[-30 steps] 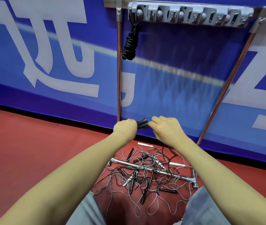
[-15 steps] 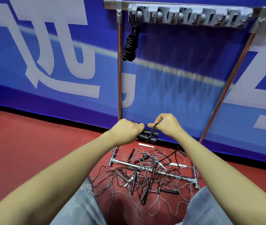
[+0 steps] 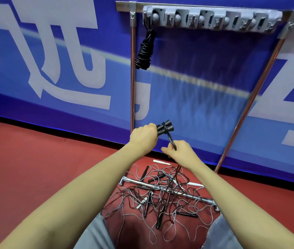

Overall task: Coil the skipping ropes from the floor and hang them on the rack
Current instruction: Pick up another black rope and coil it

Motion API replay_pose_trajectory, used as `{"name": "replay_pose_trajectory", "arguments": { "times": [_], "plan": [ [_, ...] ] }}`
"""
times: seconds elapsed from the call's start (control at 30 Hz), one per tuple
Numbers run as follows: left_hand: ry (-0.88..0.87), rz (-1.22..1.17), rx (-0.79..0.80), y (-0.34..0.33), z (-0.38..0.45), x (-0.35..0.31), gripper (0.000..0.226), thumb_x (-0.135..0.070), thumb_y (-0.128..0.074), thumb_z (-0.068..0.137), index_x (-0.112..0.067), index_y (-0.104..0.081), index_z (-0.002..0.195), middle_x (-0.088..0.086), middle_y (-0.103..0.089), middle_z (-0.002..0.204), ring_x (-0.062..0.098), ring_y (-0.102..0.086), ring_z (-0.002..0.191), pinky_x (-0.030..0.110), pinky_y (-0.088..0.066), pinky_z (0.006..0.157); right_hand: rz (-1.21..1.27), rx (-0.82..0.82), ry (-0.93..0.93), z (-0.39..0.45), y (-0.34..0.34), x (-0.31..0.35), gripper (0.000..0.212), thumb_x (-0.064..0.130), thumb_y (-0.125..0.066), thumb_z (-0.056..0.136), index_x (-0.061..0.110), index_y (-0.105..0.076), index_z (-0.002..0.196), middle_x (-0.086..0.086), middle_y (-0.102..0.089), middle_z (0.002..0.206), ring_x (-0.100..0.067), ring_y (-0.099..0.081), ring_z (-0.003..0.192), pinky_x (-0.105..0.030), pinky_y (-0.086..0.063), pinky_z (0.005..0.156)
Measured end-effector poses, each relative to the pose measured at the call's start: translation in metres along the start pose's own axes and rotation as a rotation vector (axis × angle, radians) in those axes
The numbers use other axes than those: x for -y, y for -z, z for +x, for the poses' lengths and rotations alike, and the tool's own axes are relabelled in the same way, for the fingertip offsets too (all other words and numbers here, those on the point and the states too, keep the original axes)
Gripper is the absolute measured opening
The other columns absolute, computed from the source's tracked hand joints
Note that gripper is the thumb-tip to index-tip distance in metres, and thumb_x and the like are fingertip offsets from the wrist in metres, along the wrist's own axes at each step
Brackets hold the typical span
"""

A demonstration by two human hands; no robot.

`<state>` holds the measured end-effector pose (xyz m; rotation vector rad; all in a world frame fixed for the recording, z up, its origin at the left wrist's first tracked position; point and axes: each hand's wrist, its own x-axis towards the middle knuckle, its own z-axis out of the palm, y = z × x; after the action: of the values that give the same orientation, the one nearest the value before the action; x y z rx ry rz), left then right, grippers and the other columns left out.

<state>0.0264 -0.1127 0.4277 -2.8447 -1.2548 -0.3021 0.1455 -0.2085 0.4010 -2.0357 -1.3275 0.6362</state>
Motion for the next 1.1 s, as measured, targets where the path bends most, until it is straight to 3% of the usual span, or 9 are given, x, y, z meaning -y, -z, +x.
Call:
{"name": "replay_pose_trajectory", "arguments": {
  "times": [0.2,0.37,0.47,0.57,0.67,0.8,0.87,1.0,1.1],
  "plan": [
    [0.069,0.167,0.133,-0.010,-0.001,0.009,0.020,0.001,-0.048,0.089,-0.004,-0.049,0.108,0.010,-0.064,0.099,0.030,-0.063,0.085,0.033,-0.036,0.060,-0.276,0.077,0.137,-0.006,0.018,0.013,0.018,0.019,-0.060,0.078,0.017,-0.053,0.061,0.002,-0.053,0.058,-0.023,-0.048,0.062,-0.029,-0.037,0.057],
    [-0.084,0.299,0.188,-0.018,-0.008,0.020,0.020,-0.006,-0.045,0.092,-0.006,-0.050,0.111,0.008,-0.065,0.102,0.031,-0.064,0.088,0.032,-0.035,0.060,-0.773,-0.046,0.444,0.000,0.034,0.031,0.030,0.016,-0.045,0.091,0.022,-0.064,0.112,-0.003,-0.065,0.103,-0.028,-0.058,0.097,-0.034,-0.042,0.068],
    [-0.188,0.334,0.183,-0.018,-0.015,0.021,0.018,-0.007,-0.040,0.093,-0.005,-0.049,0.109,0.010,-0.066,0.098,0.034,-0.063,0.085,0.032,-0.033,0.059,-0.313,-0.213,0.383,0.010,0.029,0.030,0.028,0.005,-0.048,0.088,0.018,-0.067,0.104,-0.005,-0.066,0.100,-0.025,-0.062,0.085,-0.041,-0.054,0.073],
    [-0.264,0.337,0.177,-0.018,-0.023,0.020,0.016,-0.004,-0.038,0.090,-0.005,-0.047,0.104,0.011,-0.065,0.090,0.035,-0.062,0.079,0.031,-0.032,0.058,0.150,-0.261,0.115,0.018,0.024,0.028,0.017,0.005,-0.052,0.090,0.017,-0.064,0.090,-0.006,-0.061,0.080,-0.011,-0.054,0.041,-0.023,-0.050,0.044],
    [-0.381,0.303,0.177,-0.019,-0.029,0.021,0.010,-0.004,-0.041,0.088,-0.009,-0.044,0.097,0.009,-0.062,0.082,0.034,-0.060,0.072,0.030,-0.029,0.053,0.134,-0.266,0.021,0.022,0.025,0.019,0.011,0.018,-0.071,0.084,0.015,-0.062,0.078,0.000,-0.058,0.068,-0.003,-0.043,0.042,-0.015,-0.033,0.041],
    [-0.636,0.154,-0.087,-0.019,-0.035,0.027,0.010,-0.012,-0.058,0.066,-0.009,-0.049,0.070,0.001,-0.050,0.048,0.024,-0.046,0.034,0.017,-0.008,0.038,0.161,-0.198,-0.074,0.021,0.024,0.011,0.026,0.030,-0.076,0.080,0.015,-0.058,0.068,0.002,-0.053,0.062,-0.009,-0.043,0.053,-0.023,-0.032,0.049],
    [-0.661,0.076,-0.164,-0.011,-0.032,0.022,0.009,-0.016,-0.055,0.066,-0.009,-0.050,0.068,-0.001,-0.050,0.048,0.023,-0.046,0.033,0.017,-0.015,0.037,0.167,-0.187,-0.098,0.019,0.022,0.007,0.034,0.033,-0.071,0.084,0.013,-0.054,0.063,0.000,-0.046,0.054,-0.017,-0.042,0.052,-0.025,-0.031,0.050],
    [-0.371,-0.012,-0.174,0.015,-0.026,-0.003,0.016,-0.018,-0.049,0.092,-0.005,-0.049,0.101,0.009,-0.063,0.086,0.033,-0.059,0.076,0.031,-0.028,0.056,0.097,-0.162,-0.110,0.014,0.016,0.003,0.022,0.008,-0.057,0.087,-0.006,-0.057,0.069,-0.027,-0.058,0.071,-0.044,-0.050,0.070,-0.030,-0.029,0.056],
    [-0.190,-0.130,-0.133,0.021,-0.018,-0.014,0.015,-0.023,-0.045,0.096,-0.008,-0.042,0.100,0.013,-0.062,0.094,0.038,-0.057,0.084,0.033,-0.029,0.061,0.126,-0.128,-0.124,0.009,0.010,0.009,0.029,0.022,-0.055,0.090,0.003,-0.053,0.069,-0.013,-0.048,0.064,-0.023,-0.037,0.061,-0.031,-0.027,0.055]
  ]
}}
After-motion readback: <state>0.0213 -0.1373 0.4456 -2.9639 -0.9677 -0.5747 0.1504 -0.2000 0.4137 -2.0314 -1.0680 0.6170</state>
